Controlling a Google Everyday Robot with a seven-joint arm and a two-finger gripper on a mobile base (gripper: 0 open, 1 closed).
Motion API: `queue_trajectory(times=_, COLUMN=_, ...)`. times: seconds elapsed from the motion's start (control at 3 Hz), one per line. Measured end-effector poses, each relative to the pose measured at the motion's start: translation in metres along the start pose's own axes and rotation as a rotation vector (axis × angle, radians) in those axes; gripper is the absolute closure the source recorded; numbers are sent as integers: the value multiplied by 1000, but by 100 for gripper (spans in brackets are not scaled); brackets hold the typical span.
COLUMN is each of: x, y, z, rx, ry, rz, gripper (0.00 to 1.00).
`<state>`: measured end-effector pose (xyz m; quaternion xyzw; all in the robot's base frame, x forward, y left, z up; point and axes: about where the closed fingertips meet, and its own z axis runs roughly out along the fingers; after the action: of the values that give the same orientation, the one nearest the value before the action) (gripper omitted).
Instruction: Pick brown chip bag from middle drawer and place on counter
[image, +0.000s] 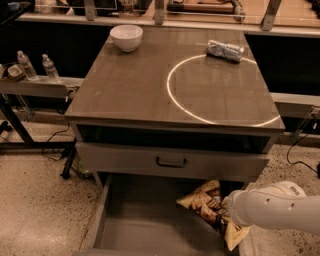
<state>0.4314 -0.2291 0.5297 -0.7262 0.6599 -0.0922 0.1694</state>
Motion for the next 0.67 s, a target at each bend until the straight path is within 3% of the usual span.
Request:
queue_trajectory(times=0.33, x=26, y=0, z=11, rx=-89, ry=119, rz=-103, gripper=100)
queue_trajectory(times=0.67, x=25, y=-4, z=10, rx=-78, ry=124, rz=-129, gripper=100)
